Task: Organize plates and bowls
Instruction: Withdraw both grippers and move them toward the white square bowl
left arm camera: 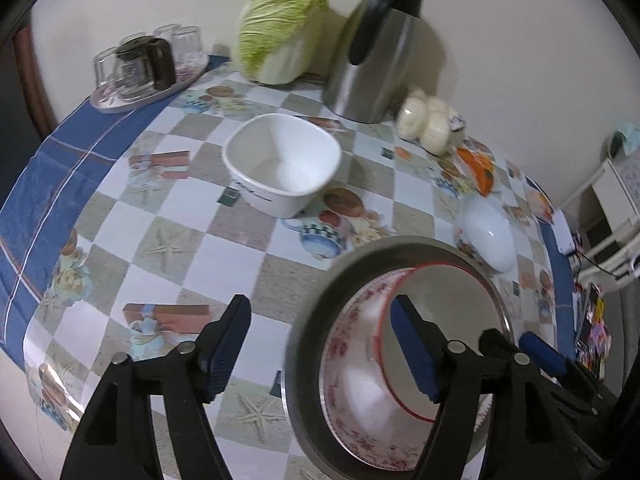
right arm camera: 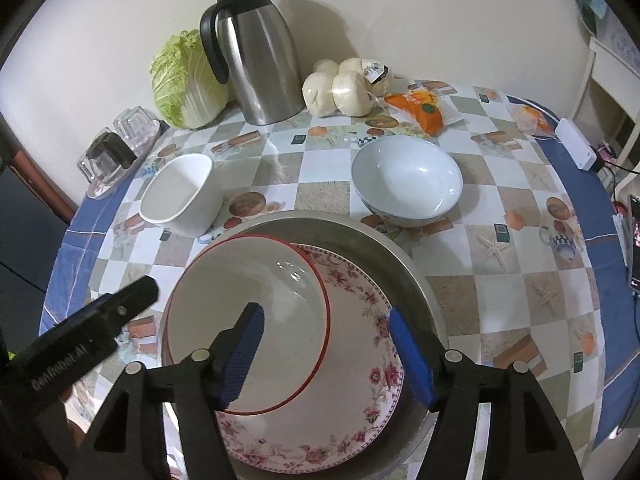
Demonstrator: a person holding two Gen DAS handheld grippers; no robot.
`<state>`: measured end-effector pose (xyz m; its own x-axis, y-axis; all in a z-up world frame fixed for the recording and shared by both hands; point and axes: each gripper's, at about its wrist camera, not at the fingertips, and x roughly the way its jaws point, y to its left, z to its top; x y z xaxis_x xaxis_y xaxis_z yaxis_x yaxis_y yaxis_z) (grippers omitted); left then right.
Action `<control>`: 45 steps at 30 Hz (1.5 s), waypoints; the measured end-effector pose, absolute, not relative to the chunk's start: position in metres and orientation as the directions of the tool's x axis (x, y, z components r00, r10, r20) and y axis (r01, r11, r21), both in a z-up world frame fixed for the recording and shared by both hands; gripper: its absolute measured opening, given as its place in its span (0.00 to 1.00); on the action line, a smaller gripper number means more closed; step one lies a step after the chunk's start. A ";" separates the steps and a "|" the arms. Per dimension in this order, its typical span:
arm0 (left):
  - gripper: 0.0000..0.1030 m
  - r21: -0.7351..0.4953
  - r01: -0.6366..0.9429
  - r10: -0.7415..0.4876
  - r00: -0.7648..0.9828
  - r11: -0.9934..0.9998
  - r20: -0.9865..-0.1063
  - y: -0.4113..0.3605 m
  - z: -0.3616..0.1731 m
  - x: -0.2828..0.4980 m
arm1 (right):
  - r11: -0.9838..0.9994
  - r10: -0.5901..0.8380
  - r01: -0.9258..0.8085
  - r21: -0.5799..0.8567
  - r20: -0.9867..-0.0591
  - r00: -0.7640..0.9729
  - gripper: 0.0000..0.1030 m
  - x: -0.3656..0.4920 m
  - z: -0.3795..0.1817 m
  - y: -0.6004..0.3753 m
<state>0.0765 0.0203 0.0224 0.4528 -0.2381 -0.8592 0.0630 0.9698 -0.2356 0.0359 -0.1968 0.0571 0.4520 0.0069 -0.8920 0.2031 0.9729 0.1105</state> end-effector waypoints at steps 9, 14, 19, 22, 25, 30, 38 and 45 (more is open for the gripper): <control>0.75 -0.193 -0.031 -0.157 0.464 0.981 -0.872 0.041 0.015 0.083 | 0.971 -0.001 0.212 0.107 -0.890 0.455 0.74 0.036 0.055 -0.199; 0.76 -0.172 -0.060 -0.125 0.464 0.983 -0.877 0.048 0.010 0.087 | 0.971 0.006 0.210 0.118 -0.883 0.470 0.80 0.036 0.056 -0.199; 0.76 -0.155 -0.078 -0.101 0.471 0.985 -0.876 0.053 0.009 0.089 | 0.971 0.007 0.205 0.120 -0.877 0.481 0.91 0.036 0.055 -0.198; 0.95 -0.153 -0.090 -0.093 0.471 0.984 -0.877 0.057 0.007 0.090 | 0.971 -0.004 0.210 0.113 -0.872 0.489 1.00 0.036 0.054 -0.199; 0.97 -0.154 -0.098 -0.088 0.481 0.983 -0.872 0.060 0.008 0.090 | 0.971 -0.012 0.215 0.108 -0.871 0.491 1.00 0.037 0.053 -0.199; 0.97 -0.146 -0.114 -0.071 0.497 0.983 -0.865 0.066 0.010 0.092 | 0.968 -0.014 0.225 0.110 -0.872 0.489 1.00 0.038 0.051 -0.199; 0.97 -0.159 -0.144 -0.066 0.505 0.977 -0.861 0.078 0.010 0.098 | 0.967 -0.022 0.233 0.104 -0.877 0.480 1.00 0.040 0.050 -0.199; 0.97 -0.183 -0.167 -0.070 0.524 0.969 -0.849 0.095 0.013 0.108 | 0.965 -0.022 0.239 0.104 -0.881 0.473 1.00 0.046 0.054 -0.192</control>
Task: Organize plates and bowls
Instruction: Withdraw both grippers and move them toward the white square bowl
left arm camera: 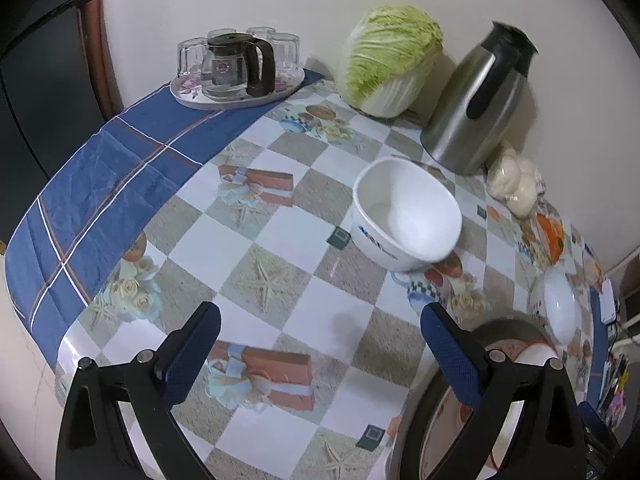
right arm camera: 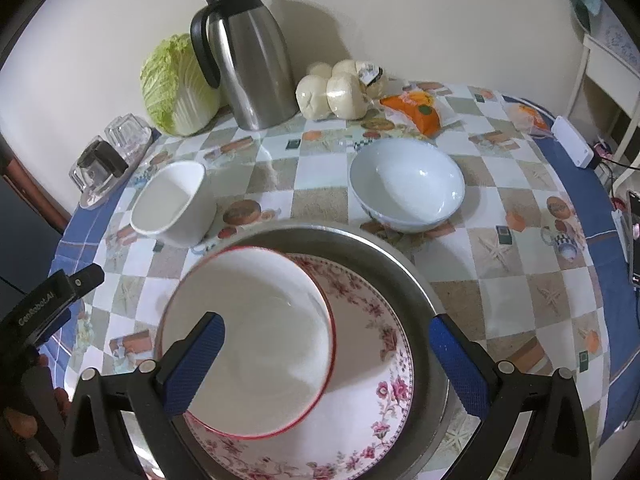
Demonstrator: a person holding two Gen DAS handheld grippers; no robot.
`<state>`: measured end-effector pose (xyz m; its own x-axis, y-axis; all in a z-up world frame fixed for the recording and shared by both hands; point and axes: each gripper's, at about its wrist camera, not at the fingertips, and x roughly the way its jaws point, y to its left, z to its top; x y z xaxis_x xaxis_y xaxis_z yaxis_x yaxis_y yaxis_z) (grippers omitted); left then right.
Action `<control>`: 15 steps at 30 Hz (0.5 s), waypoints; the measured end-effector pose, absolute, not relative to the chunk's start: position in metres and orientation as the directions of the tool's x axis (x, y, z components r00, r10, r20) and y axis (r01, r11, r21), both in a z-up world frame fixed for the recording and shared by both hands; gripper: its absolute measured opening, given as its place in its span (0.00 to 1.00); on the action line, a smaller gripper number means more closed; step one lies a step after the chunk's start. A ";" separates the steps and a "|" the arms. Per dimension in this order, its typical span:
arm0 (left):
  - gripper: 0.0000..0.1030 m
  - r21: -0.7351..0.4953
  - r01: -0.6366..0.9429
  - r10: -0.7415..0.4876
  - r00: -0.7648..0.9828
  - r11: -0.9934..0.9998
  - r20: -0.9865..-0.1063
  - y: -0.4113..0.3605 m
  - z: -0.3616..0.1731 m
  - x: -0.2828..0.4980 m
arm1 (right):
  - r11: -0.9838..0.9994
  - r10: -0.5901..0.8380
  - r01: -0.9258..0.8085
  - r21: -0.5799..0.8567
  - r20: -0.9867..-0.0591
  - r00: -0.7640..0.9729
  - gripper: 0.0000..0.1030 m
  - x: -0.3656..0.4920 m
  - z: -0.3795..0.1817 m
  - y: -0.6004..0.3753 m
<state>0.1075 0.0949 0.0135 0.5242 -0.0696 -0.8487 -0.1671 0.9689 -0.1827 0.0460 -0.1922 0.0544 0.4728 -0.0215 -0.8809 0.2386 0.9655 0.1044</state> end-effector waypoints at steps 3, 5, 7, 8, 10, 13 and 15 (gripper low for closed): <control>0.97 -0.206 -0.187 -0.073 0.543 0.960 -0.836 0.106 0.015 0.113 | 0.965 -0.031 0.242 0.100 -0.874 0.485 1.00 0.052 0.063 -0.189; 0.97 -0.214 -0.189 -0.076 0.554 0.959 -0.829 0.111 0.016 0.118 | 0.964 -0.032 0.246 0.105 -0.868 0.495 1.00 0.056 0.069 -0.187; 0.97 -0.213 -0.188 -0.073 0.564 0.959 -0.823 0.116 0.016 0.123 | 0.964 -0.041 0.247 0.096 -0.867 0.497 1.00 0.061 0.074 -0.182; 0.97 -0.219 -0.188 -0.076 0.568 0.957 -0.820 0.119 0.016 0.126 | 0.967 -0.045 0.240 0.088 -0.867 0.497 1.00 0.064 0.077 -0.179; 0.97 -0.243 -0.189 -0.097 0.566 0.951 -0.819 0.123 0.014 0.131 | 0.974 -0.039 0.214 0.080 -0.866 0.498 1.00 0.071 0.082 -0.171; 0.97 -0.279 -0.188 -0.130 0.560 0.942 -0.818 0.129 0.010 0.139 | 0.979 -0.033 0.190 0.073 -0.863 0.504 1.00 0.080 0.089 -0.161; 0.97 -0.264 -0.185 -0.119 0.560 0.947 -0.820 0.131 0.010 0.143 | 0.981 -0.033 0.184 0.069 -0.865 0.500 1.00 0.088 0.093 -0.155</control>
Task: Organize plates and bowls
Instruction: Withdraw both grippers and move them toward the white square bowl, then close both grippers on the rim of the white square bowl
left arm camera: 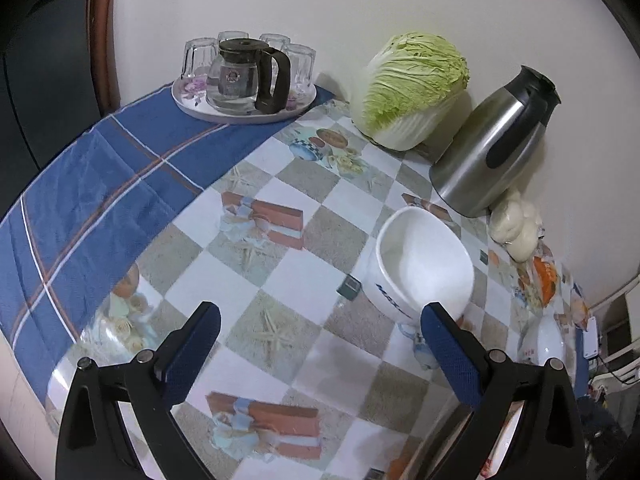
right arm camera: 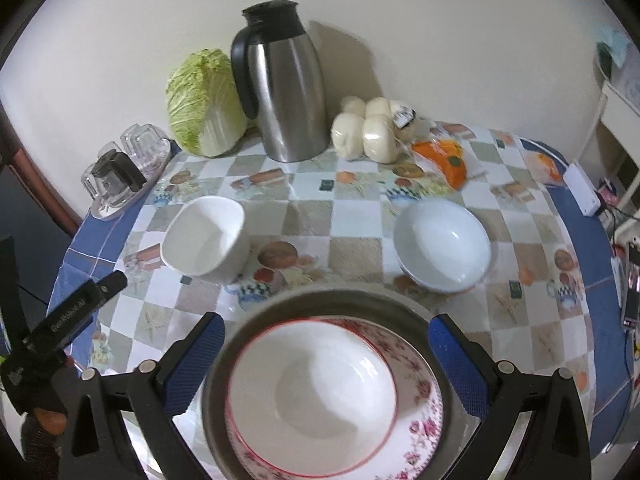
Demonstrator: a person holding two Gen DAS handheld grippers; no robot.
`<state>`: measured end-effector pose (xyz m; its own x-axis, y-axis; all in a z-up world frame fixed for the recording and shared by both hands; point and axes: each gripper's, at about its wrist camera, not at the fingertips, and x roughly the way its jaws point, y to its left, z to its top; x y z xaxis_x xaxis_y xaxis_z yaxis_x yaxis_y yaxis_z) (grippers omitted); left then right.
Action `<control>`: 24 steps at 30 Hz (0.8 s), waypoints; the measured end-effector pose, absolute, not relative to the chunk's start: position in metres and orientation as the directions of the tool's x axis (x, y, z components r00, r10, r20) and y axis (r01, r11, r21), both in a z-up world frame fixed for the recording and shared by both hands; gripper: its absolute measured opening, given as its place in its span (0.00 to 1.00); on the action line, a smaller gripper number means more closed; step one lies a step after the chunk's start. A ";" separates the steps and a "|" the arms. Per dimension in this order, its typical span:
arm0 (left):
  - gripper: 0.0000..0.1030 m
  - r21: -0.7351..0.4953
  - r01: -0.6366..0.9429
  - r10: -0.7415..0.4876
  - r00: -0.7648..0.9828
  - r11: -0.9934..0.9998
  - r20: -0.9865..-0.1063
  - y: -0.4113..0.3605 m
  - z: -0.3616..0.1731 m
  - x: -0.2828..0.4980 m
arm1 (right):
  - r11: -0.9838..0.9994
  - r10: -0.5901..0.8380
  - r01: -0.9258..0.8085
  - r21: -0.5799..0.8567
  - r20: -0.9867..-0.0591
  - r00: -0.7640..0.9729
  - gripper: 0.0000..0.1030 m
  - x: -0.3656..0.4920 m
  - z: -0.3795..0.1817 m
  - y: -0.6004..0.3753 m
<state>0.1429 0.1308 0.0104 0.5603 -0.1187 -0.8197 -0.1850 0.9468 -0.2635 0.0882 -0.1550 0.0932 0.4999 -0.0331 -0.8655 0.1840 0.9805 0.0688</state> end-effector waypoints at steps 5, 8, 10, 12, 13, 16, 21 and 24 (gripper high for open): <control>0.97 -0.315 -0.184 -0.163 0.562 0.931 -0.811 0.141 0.008 0.151 | 0.977 0.017 0.177 0.115 -0.878 0.478 1.00 0.110 0.097 -0.146; 0.97 -0.296 -0.193 -0.139 0.567 0.936 -0.812 0.143 0.008 0.155 | 0.976 0.021 0.183 0.119 -0.887 0.461 1.00 0.123 0.097 -0.142; 0.97 -0.288 -0.208 -0.125 0.567 0.935 -0.814 0.145 0.005 0.157 | 0.976 -0.002 0.194 0.094 -0.896 0.445 1.00 0.133 0.096 -0.140; 0.97 -0.299 -0.218 -0.133 0.558 0.929 -0.819 0.148 0.000 0.160 | 0.974 -0.019 0.211 0.078 -0.905 0.424 1.00 0.143 0.094 -0.140; 0.97 -0.307 -0.226 -0.139 0.549 0.925 -0.824 0.149 -0.003 0.162 | 0.975 -0.016 0.207 0.078 -0.908 0.418 1.00 0.149 0.092 -0.140; 0.97 -0.323 -0.233 -0.160 0.525 0.917 -0.836 0.150 -0.013 0.169 | 0.978 -0.014 0.194 0.073 -0.913 0.409 0.97 0.161 0.090 -0.137; 0.93 -0.363 -0.232 -0.211 0.496 0.903 -0.842 0.148 -0.026 0.178 | 0.981 -0.010 0.182 0.063 -0.928 0.371 0.80 0.181 0.078 -0.124; 0.88 -0.390 -0.225 -0.238 0.500 0.893 -0.833 0.147 -0.028 0.182 | 0.981 0.004 0.180 0.072 -0.937 0.348 0.75 0.192 0.066 -0.115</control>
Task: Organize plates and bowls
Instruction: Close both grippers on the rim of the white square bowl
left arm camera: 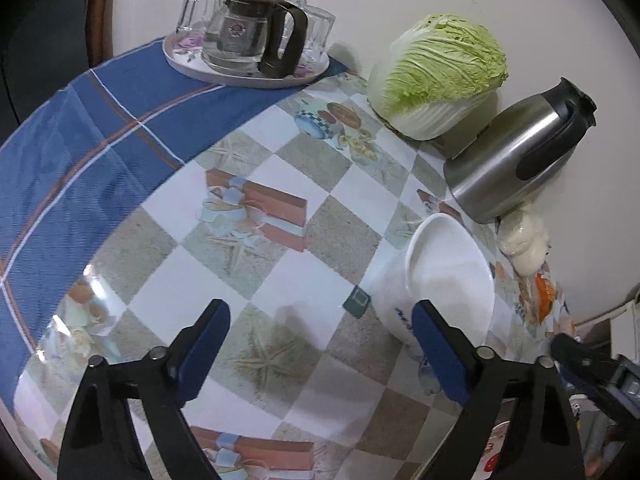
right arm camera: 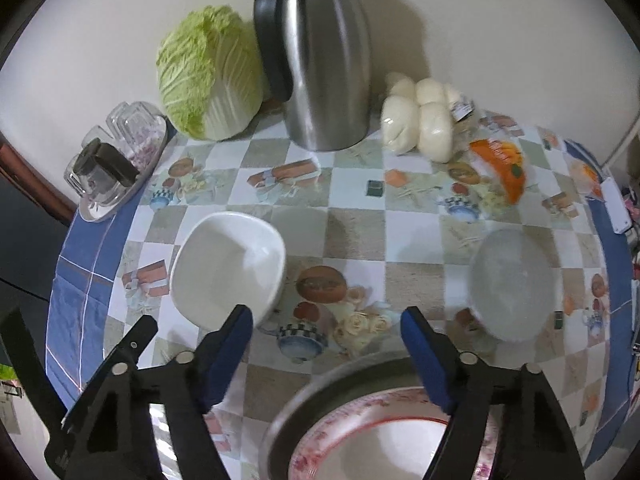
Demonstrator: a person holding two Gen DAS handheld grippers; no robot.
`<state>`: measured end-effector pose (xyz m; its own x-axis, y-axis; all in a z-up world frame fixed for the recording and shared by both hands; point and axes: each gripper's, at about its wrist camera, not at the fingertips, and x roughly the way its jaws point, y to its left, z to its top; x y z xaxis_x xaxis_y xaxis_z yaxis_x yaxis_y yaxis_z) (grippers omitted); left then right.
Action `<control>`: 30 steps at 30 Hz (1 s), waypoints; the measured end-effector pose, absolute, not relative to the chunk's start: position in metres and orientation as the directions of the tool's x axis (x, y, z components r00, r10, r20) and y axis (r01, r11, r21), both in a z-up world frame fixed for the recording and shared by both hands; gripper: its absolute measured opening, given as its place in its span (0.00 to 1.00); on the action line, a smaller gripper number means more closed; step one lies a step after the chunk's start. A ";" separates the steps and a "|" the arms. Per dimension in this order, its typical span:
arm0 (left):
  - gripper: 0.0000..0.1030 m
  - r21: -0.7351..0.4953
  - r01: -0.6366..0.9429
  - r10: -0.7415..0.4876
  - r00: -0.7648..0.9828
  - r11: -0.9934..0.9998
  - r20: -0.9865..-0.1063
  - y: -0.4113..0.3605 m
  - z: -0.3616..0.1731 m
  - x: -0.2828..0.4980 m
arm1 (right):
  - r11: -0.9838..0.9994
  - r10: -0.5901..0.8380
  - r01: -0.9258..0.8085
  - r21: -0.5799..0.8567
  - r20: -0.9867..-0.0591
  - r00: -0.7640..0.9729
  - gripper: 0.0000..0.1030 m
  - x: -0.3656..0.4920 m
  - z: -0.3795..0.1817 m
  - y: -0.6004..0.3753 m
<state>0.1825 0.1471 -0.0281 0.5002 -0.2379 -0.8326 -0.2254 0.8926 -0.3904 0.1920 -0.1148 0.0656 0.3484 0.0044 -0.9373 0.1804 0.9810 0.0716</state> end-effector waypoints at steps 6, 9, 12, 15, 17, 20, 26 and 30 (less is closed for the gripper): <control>0.66 -0.452 -0.213 -0.306 0.490 0.866 -0.817 0.146 -0.034 0.192 | 0.984 0.021 0.163 0.076 -0.950 0.312 0.51 0.208 0.043 -0.096; 0.58 -0.473 -0.200 -0.334 0.484 0.858 -0.809 0.144 -0.035 0.198 | 0.983 0.034 0.162 0.084 -0.956 0.292 0.47 0.214 0.032 -0.089; 0.52 -0.497 -0.176 -0.365 0.485 0.850 -0.795 0.142 -0.035 0.205 | 0.985 0.033 0.151 0.078 -0.960 0.280 0.38 0.219 0.025 -0.083; 0.46 -0.507 -0.169 -0.375 0.488 0.845 -0.788 0.143 -0.035 0.210 | 0.987 0.027 0.146 0.068 -0.964 0.266 0.32 0.224 0.017 -0.079; 0.43 -0.515 -0.161 -0.383 0.494 0.842 -0.781 0.142 -0.035 0.214 | 0.987 0.026 0.145 0.066 -0.965 0.262 0.30 0.227 0.013 -0.078; 0.43 -0.524 -0.132 -0.401 0.498 0.841 -0.769 0.140 -0.033 0.219 | 0.988 0.020 0.143 0.058 -0.967 0.255 0.22 0.232 0.008 -0.076; 0.43 -0.522 -0.100 -0.406 0.511 0.847 -0.757 0.136 -0.026 0.225 | 0.988 0.015 0.143 0.049 -0.972 0.233 0.18 0.239 -0.005 -0.076; 0.36 -0.507 -0.073 -0.410 0.493 0.859 -0.767 0.125 -0.031 0.229 | 0.988 0.020 0.144 0.052 -0.976 0.216 0.17 0.242 -0.015 -0.075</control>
<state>0.2291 0.1246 -0.0309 0.4930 -0.4105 -0.7671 -0.0733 0.8590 -0.5067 0.2422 -0.0752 -0.0151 0.2159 0.0196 -0.9762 0.1443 0.9882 0.0517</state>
